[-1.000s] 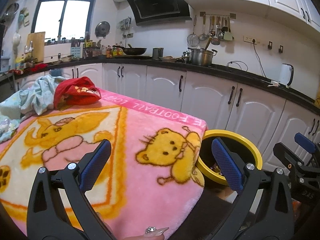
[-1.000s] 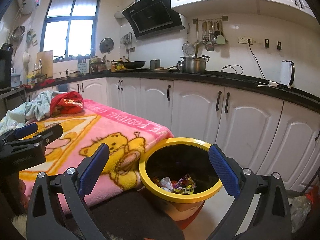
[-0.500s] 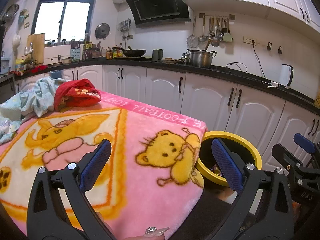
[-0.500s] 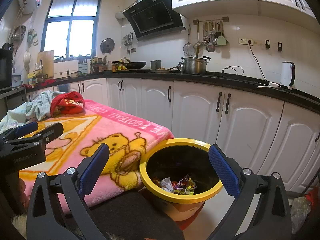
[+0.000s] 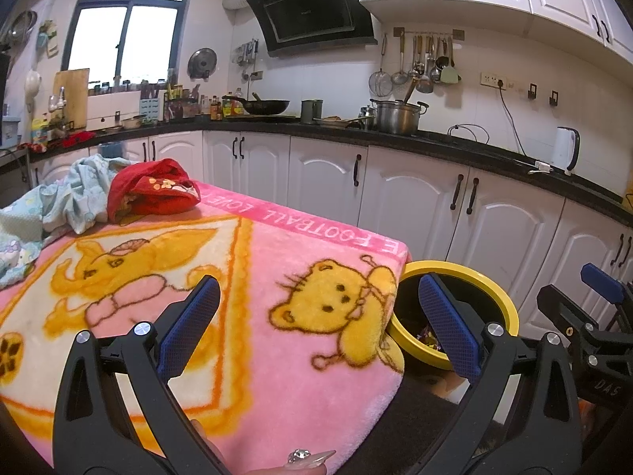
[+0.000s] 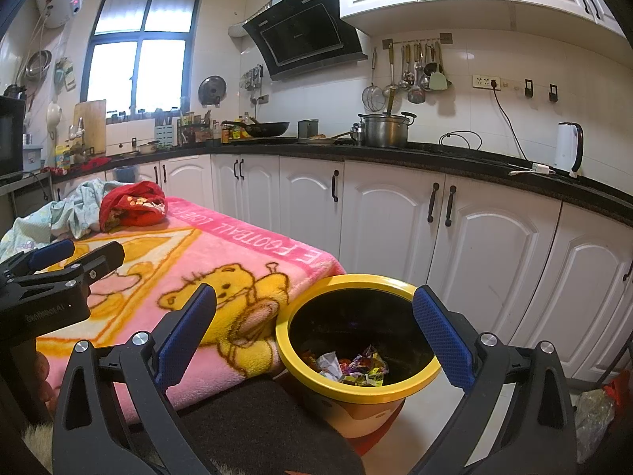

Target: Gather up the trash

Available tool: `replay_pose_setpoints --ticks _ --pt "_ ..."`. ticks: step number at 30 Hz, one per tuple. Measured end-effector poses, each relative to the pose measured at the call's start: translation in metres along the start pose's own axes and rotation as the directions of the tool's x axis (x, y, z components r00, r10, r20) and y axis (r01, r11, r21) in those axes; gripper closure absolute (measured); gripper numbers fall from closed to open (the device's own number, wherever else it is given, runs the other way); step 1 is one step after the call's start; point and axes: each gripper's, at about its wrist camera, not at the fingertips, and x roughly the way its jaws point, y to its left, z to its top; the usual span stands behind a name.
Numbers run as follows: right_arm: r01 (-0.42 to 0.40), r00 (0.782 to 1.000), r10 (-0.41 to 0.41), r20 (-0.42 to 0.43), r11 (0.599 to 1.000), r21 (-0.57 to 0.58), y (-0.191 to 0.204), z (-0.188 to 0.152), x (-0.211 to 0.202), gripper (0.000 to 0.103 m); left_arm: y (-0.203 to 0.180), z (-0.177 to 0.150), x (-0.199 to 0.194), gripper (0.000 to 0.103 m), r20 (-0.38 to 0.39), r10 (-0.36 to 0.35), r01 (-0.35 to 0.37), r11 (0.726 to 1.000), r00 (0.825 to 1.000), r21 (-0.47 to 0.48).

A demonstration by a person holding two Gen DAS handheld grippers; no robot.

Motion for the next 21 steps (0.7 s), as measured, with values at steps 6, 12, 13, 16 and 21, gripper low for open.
replay_pose_setpoints --ticks 6,12,13,16,21 --pt "0.0 1.0 0.0 0.0 1.0 0.0 0.0001 0.0 0.0001 0.006 -0.0002 0.0002 0.0 0.011 0.004 -0.001 0.001 1.0 1.0 0.004" --pt "0.0 1.0 0.0 0.0 1.0 -0.001 0.0002 -0.0002 0.0002 0.006 0.0001 0.0002 0.0001 0.011 0.004 -0.002 0.002 1.0 1.0 0.001" --pt "-0.001 1.0 0.001 0.0 1.0 -0.001 0.0004 -0.0002 0.0004 0.006 0.0006 0.0017 -0.0006 0.011 0.005 -0.002 0.002 1.0 1.0 0.001" --pt "0.0 1.0 0.0 0.0 1.0 -0.001 0.0003 -0.0003 0.0002 0.006 0.0012 0.0028 -0.0001 0.011 0.005 -0.002 0.002 1.0 1.0 0.002" --pt "0.0 1.0 0.0 0.0 1.0 -0.001 0.0003 -0.0004 0.0001 0.006 0.001 0.0023 -0.0006 0.011 0.006 -0.002 0.002 1.0 1.0 0.001"
